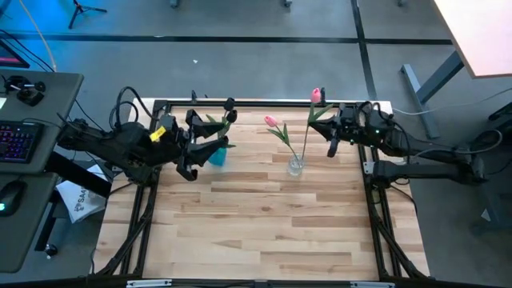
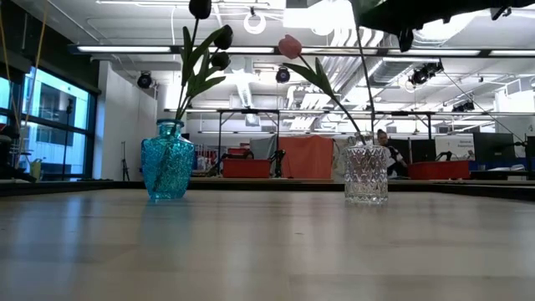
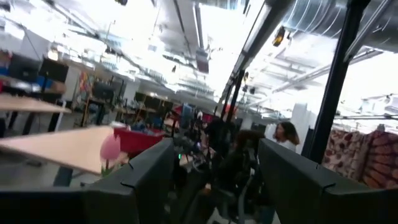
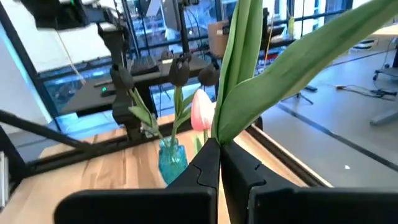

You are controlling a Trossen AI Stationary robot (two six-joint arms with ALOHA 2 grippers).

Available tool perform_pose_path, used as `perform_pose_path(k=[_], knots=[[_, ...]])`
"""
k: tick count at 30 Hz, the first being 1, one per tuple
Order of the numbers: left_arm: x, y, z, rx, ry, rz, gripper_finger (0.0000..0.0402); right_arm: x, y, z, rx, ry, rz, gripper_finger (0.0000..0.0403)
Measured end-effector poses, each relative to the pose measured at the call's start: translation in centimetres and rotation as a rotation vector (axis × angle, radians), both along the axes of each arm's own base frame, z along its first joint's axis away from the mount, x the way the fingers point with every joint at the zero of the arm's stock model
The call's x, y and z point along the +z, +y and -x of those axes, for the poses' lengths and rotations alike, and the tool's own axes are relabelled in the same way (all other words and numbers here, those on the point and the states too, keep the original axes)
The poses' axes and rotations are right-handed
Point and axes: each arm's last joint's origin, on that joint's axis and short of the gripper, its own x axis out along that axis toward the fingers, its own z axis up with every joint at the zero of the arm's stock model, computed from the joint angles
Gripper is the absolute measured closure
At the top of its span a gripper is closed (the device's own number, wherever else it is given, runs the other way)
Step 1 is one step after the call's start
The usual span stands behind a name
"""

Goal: Sort flowers into vase by color
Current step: Put the pink flower into the transparent vase

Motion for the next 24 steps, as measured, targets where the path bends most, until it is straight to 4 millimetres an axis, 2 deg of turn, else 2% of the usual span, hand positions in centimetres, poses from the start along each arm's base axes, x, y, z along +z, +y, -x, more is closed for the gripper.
perform_pose_path(k=[11,24], knots=[[1.0,0.2,0.6,0.047,-0.088,-0.061,0.0179,-1.1,-1.0,-2.1,0.016,0.042,0.015,0.0403],[1.0,0.3,0.8,0.068,-0.060,-0.110,0.0179,-1.9,-1.0,-2.3,0.038,0.107,-0.036,0.0400]])
